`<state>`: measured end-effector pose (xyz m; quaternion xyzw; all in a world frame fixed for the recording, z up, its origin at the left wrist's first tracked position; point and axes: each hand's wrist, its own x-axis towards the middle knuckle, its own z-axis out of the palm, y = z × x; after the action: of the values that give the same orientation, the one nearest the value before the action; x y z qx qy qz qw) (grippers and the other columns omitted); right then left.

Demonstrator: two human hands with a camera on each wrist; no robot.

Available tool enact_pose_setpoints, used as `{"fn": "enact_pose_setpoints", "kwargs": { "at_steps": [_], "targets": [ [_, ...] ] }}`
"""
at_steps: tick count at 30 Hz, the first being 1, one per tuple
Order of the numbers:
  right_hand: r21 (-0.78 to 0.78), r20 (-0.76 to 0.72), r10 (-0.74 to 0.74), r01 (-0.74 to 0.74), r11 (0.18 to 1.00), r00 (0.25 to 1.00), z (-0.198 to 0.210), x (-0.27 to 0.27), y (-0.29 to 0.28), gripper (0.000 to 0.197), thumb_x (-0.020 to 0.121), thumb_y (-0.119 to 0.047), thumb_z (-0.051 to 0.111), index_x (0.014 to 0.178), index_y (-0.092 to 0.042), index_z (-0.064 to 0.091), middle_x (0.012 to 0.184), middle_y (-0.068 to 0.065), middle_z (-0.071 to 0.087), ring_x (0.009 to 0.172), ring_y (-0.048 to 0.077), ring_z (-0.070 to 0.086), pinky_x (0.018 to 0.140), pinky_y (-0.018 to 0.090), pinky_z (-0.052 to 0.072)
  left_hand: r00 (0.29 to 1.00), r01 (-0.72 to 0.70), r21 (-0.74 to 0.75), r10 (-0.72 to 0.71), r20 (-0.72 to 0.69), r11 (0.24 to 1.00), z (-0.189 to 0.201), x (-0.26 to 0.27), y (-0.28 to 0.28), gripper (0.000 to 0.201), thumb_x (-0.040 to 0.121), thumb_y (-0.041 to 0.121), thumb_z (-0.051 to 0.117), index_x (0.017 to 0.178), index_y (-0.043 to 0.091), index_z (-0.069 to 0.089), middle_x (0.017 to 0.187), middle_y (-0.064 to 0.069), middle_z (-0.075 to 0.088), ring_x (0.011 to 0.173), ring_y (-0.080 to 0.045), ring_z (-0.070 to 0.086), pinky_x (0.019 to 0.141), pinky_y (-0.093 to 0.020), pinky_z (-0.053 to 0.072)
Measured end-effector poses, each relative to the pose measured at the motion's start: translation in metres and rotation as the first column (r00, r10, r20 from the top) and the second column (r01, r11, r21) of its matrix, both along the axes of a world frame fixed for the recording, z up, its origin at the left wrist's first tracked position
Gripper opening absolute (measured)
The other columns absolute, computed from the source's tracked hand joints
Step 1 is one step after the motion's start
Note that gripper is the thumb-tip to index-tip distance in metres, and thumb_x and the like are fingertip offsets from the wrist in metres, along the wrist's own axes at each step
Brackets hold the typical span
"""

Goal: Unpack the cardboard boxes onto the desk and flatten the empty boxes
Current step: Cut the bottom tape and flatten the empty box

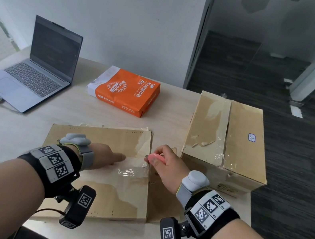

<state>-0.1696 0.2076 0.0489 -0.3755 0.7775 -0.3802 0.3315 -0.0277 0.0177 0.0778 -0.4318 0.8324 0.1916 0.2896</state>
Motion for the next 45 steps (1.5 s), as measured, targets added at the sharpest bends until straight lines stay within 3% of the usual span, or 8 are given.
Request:
{"fn": "enact_pose_setpoints", "kwargs": {
  "at_steps": [3, 6, 12, 18, 23, 28, 34, 45],
  "targets": [
    [-0.003, -0.003, 0.005, -0.005, 1.000, 1.000, 0.000, 0.000, 0.000, 0.010, 0.098, -0.048, 0.047, 0.094, -0.039, 0.046, 0.103, -0.027, 0.072, 0.088, 0.015, 0.069, 0.080, 0.043, 0.057, 0.994, 0.054, -0.061, -0.048, 0.098, 0.997, -0.003, 0.003, -0.011, 0.054, 0.094, 0.064, 0.051, 0.083, 0.013, 0.065, 0.078, 0.000, 0.061, 0.076, -0.021, 0.057, 0.070, -0.029, 0.041],
    [-0.023, 0.023, 0.003, -0.003, 1.000, 1.000, 0.001, 0.001, -0.001, 0.009, 0.099, -0.045, 0.048, 0.094, -0.037, 0.047, 0.103, -0.027, 0.072, 0.087, 0.020, 0.069, 0.079, 0.044, 0.057, 0.986, 0.094, -0.056, -0.085, 0.141, 0.994, 0.001, 0.007, -0.017, 0.047, 0.095, 0.058, 0.053, 0.084, 0.014, 0.064, 0.087, -0.001, 0.064, 0.080, -0.021, 0.057, 0.069, -0.028, 0.041],
    [-0.090, 0.284, -0.050, 0.079, 0.993, 0.957, -0.004, -0.001, 0.000, 0.012, 0.097, -0.035, 0.057, 0.100, -0.025, 0.053, 0.106, -0.014, 0.076, 0.075, 0.014, 0.065, 0.089, 0.044, 0.054, 0.991, 0.136, -0.002, -0.136, -0.016, 0.991, 0.016, 0.003, 0.003, 0.037, 0.100, 0.046, 0.051, 0.091, 0.015, 0.069, 0.088, 0.000, 0.066, 0.079, -0.019, 0.057, 0.068, -0.029, 0.042],
    [-0.090, 0.382, -0.081, 0.125, 0.988, 0.920, 0.000, -0.001, -0.002, 0.009, 0.102, -0.027, 0.056, 0.101, -0.019, 0.053, 0.105, -0.010, 0.076, 0.070, 0.010, 0.063, 0.061, 0.018, 0.046, 0.942, 0.247, 0.022, -0.234, -0.238, 0.969, 0.014, -0.022, 0.057, 0.036, 0.085, 0.061, 0.060, 0.091, 0.026, 0.066, 0.089, 0.007, 0.066, 0.077, -0.013, 0.059, 0.065, -0.029, 0.046],
    [-0.137, 0.312, -0.162, 0.213, 0.967, 0.936, -0.001, 0.001, 0.003, 0.010, 0.096, -0.026, 0.064, 0.097, -0.017, 0.061, 0.090, -0.002, 0.073, 0.073, 0.012, 0.064, 0.059, 0.019, 0.047, 0.931, 0.260, -0.069, -0.270, -0.245, 0.963, 0.002, -0.032, 0.076, 0.055, 0.058, 0.077, 0.072, 0.081, 0.033, 0.050, 0.084, 0.008, 0.059, 0.074, -0.014, 0.057, 0.064, -0.032, 0.049],
    [-0.094, 0.248, -0.196, 0.225, 0.970, 0.949, -0.015, 0.002, 0.009, 0.003, 0.085, -0.031, 0.070, 0.085, -0.030, 0.067, 0.078, -0.001, 0.066, 0.068, 0.015, 0.058, 0.064, 0.032, 0.048, 0.943, 0.221, 0.029, -0.206, -0.262, 0.975, 0.001, -0.027, 0.063, 0.063, 0.066, 0.063, 0.084, 0.111, 0.024, 0.064, 0.102, 0.007, 0.062, 0.093, -0.016, 0.059, 0.077, -0.031, 0.050],
    [-0.087, 0.211, -0.182, 0.204, 0.975, 0.961, -0.019, 0.005, 0.008, 0.003, 0.087, -0.029, 0.069, 0.087, -0.032, 0.069, 0.086, 0.014, 0.069, 0.066, 0.015, 0.056, 0.060, 0.034, 0.050, 0.943, 0.191, 0.102, -0.154, -0.297, 0.976, 0.001, -0.024, 0.057, 0.054, 0.070, 0.056, 0.085, 0.109, 0.027, 0.063, 0.097, 0.011, 0.059, 0.090, -0.014, 0.057, 0.068, -0.028, 0.043],
    [0.002, 0.101, -0.100, 0.101, 0.995, 0.990, -0.020, 0.000, 0.001, 0.004, 0.087, -0.026, 0.069, 0.087, -0.023, 0.068, 0.074, -0.009, 0.061, 0.071, 0.011, 0.055, 0.067, 0.028, 0.046, 0.950, 0.169, 0.179, -0.111, -0.293, 0.969, 0.003, -0.025, 0.050, 0.046, 0.075, 0.051, 0.083, 0.111, 0.029, 0.065, 0.113, 0.009, 0.066, 0.103, -0.017, 0.062, 0.091, -0.033, 0.051]
  ]
}}
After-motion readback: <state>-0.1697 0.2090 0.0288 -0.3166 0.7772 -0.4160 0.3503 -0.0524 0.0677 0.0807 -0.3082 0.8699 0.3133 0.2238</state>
